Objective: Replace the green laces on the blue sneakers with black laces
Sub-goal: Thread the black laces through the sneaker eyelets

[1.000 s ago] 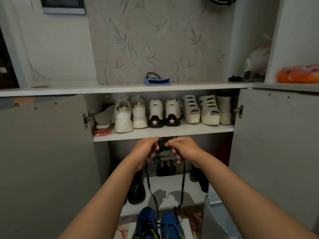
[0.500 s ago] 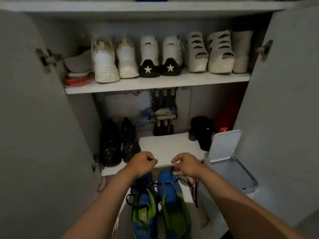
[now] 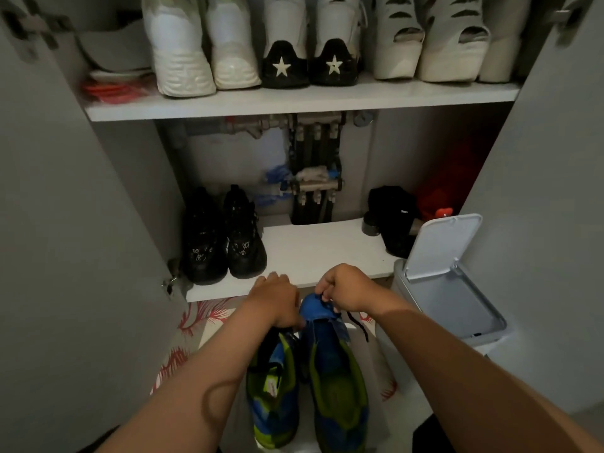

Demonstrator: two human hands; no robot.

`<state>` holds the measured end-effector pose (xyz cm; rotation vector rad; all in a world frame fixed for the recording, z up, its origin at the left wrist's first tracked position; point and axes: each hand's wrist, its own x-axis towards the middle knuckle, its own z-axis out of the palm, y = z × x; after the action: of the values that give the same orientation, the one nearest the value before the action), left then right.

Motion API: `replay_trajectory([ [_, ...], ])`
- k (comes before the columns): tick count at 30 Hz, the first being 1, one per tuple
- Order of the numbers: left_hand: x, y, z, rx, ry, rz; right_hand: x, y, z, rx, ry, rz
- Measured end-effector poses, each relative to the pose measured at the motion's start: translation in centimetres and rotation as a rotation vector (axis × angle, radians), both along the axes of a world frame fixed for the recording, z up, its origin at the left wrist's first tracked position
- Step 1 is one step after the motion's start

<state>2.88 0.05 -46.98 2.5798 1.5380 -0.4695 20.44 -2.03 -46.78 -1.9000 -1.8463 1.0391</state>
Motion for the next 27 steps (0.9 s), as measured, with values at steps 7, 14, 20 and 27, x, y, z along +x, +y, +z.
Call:
replay_trajectory([
  [7,0.2,0.5,0.3,0.143,-0.022,-0.016,0.7,-0.7,0.1,0.007,-0.019,0.059],
  [14,-4.4,1.3,1.0,0.219,-0.104,0.156,-0.5,-1.7,0.0,0.037,-0.113,0.123],
  [20,-6.8,-1.2,2.0,-0.290,-0.239,0.268,-4.1,-2.4,1.0,0.130,-0.123,0.223],
  [27,-8.9,-3.5,2.5,-0.531,-0.220,0.313,-7.5,-3.6,-0.2,-0.052,-0.148,0.276],
])
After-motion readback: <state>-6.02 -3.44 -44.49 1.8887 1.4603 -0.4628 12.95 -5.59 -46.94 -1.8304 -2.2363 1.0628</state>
